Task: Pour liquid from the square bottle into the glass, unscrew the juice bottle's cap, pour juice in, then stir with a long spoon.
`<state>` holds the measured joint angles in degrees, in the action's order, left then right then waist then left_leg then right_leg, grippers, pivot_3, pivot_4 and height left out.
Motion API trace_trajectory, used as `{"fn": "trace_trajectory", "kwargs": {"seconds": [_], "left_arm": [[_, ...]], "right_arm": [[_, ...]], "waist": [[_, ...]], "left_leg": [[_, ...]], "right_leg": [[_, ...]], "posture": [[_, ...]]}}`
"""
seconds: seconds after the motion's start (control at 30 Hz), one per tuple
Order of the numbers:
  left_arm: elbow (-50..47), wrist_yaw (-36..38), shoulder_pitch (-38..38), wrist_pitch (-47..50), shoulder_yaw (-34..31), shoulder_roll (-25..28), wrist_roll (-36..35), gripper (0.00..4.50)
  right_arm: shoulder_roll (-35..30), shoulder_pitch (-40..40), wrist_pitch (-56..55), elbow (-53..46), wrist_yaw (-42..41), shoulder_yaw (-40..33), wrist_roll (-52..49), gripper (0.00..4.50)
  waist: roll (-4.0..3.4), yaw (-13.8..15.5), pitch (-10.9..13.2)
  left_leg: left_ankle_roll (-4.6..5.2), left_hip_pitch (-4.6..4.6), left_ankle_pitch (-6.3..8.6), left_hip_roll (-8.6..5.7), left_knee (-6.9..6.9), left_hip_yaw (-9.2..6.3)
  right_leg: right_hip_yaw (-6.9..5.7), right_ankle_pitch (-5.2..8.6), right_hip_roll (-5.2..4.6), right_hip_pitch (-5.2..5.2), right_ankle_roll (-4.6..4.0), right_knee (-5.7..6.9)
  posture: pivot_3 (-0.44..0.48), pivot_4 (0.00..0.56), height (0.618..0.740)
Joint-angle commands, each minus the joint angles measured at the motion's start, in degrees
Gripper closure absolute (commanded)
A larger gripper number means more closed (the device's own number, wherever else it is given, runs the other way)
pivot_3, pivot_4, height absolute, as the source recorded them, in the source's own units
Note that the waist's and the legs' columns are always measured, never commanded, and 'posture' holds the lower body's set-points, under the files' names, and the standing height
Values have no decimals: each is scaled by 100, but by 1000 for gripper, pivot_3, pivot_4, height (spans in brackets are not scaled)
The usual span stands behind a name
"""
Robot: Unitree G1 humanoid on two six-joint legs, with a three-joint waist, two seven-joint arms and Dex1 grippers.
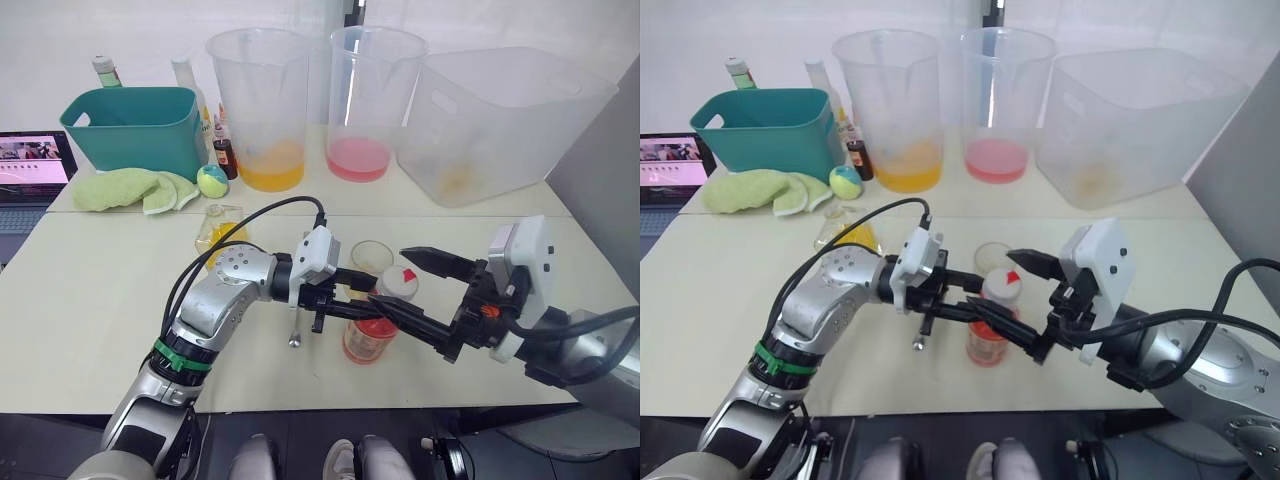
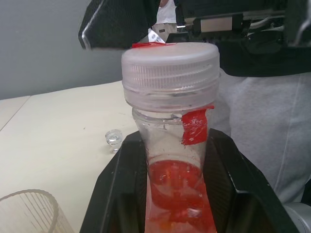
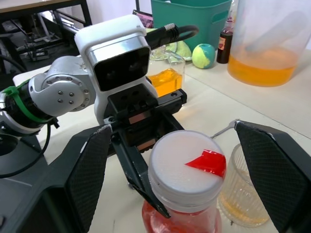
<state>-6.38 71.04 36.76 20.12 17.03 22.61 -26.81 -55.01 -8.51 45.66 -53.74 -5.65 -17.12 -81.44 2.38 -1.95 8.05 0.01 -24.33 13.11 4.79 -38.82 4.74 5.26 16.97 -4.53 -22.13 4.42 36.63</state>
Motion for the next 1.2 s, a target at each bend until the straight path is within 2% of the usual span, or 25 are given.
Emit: {"fn": "trace_trajectory", "kwargs": {"seconds": [0.03,0.17,0.43,0.73,0.87,1.03,1.17,1.2], "left_arm": [[24,86,37,51,140,-30,79,3269],[55,103,54,40,132,-34,84,3269],[-14,89,8,56,138,-19,95,3269],[-74,74,-51,47,150,0,108,3269],[-102,71,-91,39,160,22,115,3269],[-169,64,-141,54,157,67,100,3269],[-215,55,-173,61,138,114,89,3269],[-228,57,-183,64,129,133,84,3269]], "right_arm": [[-39,-128,-174,-12,91,90,59,215],[-23,-184,-222,21,168,214,88,215],[20,-190,-314,38,216,297,152,2752],[-21,-140,-308,94,9,294,223,2837],[-114,-243,-274,489,-1003,338,409,2837],[-307,-1007,-299,1893,-3785,1103,1315,2837],[-271,-2002,-439,3112,-5580,1948,2215,2837],[-209,-2316,-564,3449,-6008,2205,2538,2837]], "waist": [[0,2,0],[0,10,0],[0,78,0],[0,93,0],[0,90,0],[1,78,0],[4,82,-2],[4,85,-2]], "left_leg": [[0,0,0,-1,0,0],[0,-6,0,-7,1,-4],[0,-7,0,-8,1,-5],[0,-6,0,-8,3,-7],[1,-5,0,-5,3,-2],[2,7,1,4,1,12],[10,-2,7,33,1,39],[10,0,7,41,0,43]], "right_leg": [[6,0,2,0,0,0],[23,0,7,-1,0,1],[26,0,8,-2,0,2],[23,0,10,-3,0,5],[18,0,8,-3,0,-2],[8,0,6,-2,0,-5],[-120,-28,-157,20,57,-62],[-142,-31,-166,19,59,-61]], "posture": [[0,150,730],[0,150,730],[0,150,730],[0,150,730],[0,150,730],[0,150,730],[0,150,730],[0,150,730]]}}
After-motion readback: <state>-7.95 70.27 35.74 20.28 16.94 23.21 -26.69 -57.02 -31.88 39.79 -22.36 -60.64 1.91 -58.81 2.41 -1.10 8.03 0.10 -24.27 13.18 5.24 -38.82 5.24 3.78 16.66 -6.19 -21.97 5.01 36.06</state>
